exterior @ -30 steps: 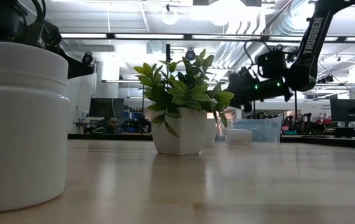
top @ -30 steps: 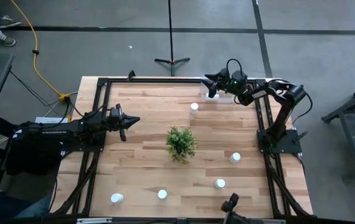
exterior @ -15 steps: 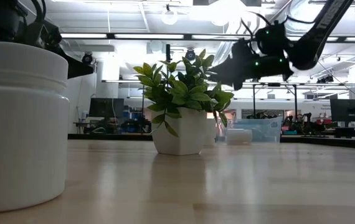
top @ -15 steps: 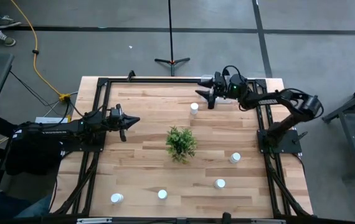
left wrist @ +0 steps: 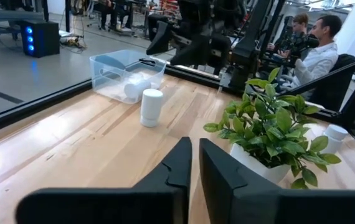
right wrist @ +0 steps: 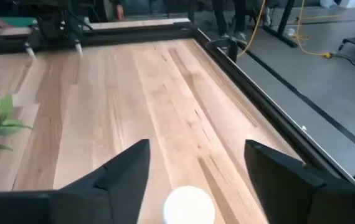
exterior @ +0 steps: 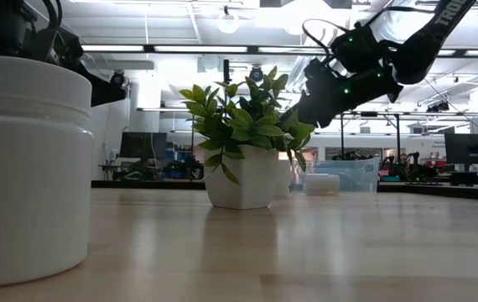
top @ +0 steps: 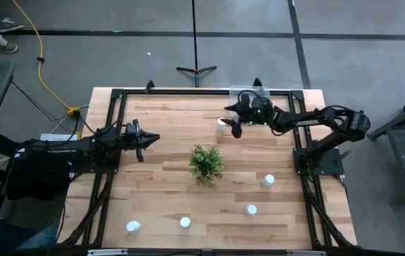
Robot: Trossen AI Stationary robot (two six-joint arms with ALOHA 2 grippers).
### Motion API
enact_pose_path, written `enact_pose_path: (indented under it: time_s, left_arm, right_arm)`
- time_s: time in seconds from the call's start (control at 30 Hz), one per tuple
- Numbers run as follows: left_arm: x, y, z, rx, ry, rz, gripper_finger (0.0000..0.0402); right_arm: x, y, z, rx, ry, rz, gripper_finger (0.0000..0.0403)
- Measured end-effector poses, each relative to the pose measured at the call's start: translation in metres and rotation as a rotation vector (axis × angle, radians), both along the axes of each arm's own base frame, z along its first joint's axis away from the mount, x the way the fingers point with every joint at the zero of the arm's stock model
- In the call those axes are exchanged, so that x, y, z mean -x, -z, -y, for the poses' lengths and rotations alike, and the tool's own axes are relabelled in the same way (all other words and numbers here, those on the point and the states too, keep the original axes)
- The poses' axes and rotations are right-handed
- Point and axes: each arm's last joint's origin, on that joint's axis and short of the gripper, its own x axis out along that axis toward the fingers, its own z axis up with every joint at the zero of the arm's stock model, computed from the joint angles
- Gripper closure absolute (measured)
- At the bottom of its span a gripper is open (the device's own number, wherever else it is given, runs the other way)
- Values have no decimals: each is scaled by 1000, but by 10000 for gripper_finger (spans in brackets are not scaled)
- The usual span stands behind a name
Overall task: Pick and place pill bottles into a basket
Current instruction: Put the white pill bottle into the transparent bin
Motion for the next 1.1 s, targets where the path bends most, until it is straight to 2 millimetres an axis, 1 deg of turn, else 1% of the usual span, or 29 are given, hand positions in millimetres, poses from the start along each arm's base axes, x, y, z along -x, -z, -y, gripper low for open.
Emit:
enact_pose_path:
  time_s: [0.13, 0.2, 0.3, 0.37, 0.47, 0.53, 0.6, 0.73, 0.83, 0.9, 1.03, 1.1]
  left_arm:
    - [0, 0, 0, 0, 0, 0, 376]
    - [0, 0, 0, 0, 0, 0, 380]
    - [0, 0, 0, 0, 0, 0, 380]
    - [0, 0, 0, 0, 0, 0, 371]
    - [0, 0, 0, 1, 1, 1, 340]
    - [0, 0, 0, 1, 1, 0, 333]
    - [0, 0, 0, 1, 1, 0, 340]
    - [0, 0, 0, 1, 1, 0, 378]
    - [0, 0, 0, 1, 2, 0, 381]
    - [0, 0, 0, 2, 3, 1, 375]
    - [0, 0, 0, 5, 3, 1, 339]
    - [0, 0, 0, 5, 3, 2, 338]
  right_arm:
    - [-1, 4, -5, -20, -24, -34, 109]
    - [-1, 9, -6, -28, -4, -74, 104]
    - [-2, 13, -5, -31, 1, -83, 104]
    - [-4, 16, -4, -29, -2, -81, 104]
    - [-7, 24, -5, -17, -5, -113, 104]
    - [-8, 29, -5, -17, 6, -130, 104]
    - [-9, 33, -4, -16, 19, -139, 104]
    - [-10, 39, -2, -10, 61, -166, 103]
    - [-14, 43, -1, -29, 24, -171, 104]
    - [-18, 46, 0, -35, 16, -178, 104]
    - [-27, 51, 5, -31, 41, -195, 105]
    - [-30, 53, 7, -39, 44, -202, 105]
